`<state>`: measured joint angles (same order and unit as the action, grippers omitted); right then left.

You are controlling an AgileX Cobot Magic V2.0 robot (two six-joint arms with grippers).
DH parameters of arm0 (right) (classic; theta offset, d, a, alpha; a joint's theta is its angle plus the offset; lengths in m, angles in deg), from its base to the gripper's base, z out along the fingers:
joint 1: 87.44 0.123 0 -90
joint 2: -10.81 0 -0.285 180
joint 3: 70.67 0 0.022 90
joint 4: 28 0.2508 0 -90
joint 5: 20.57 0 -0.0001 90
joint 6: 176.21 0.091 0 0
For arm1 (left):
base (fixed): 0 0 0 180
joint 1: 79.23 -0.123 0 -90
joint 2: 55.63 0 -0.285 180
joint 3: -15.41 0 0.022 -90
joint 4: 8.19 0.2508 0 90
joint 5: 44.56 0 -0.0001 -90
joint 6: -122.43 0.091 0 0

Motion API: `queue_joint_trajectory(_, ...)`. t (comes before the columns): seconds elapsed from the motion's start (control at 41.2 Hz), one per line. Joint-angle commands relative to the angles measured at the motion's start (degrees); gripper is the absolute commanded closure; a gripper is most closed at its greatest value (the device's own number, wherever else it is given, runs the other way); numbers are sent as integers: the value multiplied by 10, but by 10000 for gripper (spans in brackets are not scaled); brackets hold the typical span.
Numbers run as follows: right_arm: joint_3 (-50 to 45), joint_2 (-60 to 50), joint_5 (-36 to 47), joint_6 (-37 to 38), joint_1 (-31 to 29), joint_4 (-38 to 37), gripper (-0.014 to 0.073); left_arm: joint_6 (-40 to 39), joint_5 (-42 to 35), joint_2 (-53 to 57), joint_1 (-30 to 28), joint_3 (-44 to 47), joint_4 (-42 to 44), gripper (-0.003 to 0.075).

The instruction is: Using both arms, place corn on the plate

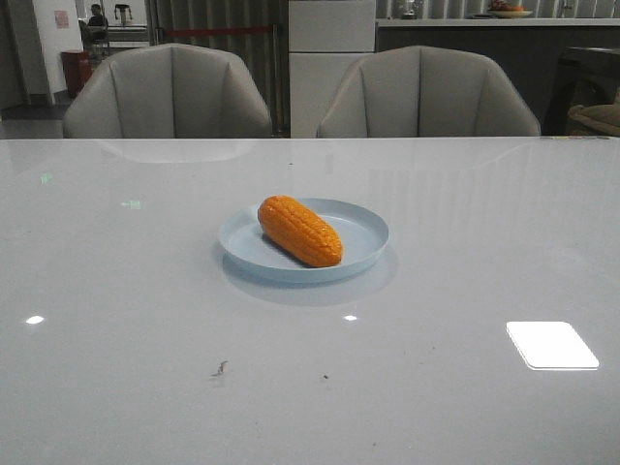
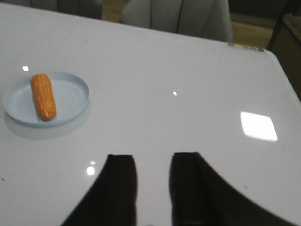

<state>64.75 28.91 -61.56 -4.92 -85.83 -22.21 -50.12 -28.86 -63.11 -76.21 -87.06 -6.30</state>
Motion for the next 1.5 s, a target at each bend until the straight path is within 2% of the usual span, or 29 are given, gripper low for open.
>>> queue_joint_trajectory(0.0, -22, -32, 116, 0, 2, 45, 498, -3, -45, 9, 3, 21, -2, 631)
queue_joint_trajectory(0.073, -53, -66, 152, 0, 2, 74, 578, -3, -45, 9, 3, 21, -2, 631)
queue_joint_trajectory(0.243, -121, -124, 195, 0, 2, 90, 573, -3, -45, 9, 3, 21, -2, 631)
queue_joint_trajectory(0.534, -233, -121, 215, 0, 2, 92, 573, -3, -45, 9, 3, 21, -2, 631)
queue_joint_trajectory(0.631, -277, -121, 265, 0, 2, 92, 573, -3, -45, 9, 3, 21, -2, 631)
queue_joint_trajectory(0.777, -332, -121, 389, 0, 2, 92, 573, -3, -45, 9, 3, 21, -2, 631)
queue_joint_trajectory(1.481, -331, -121, 379, 0, 2, 92, 573, -3, -45, 9, 3, 21, -2, 631)
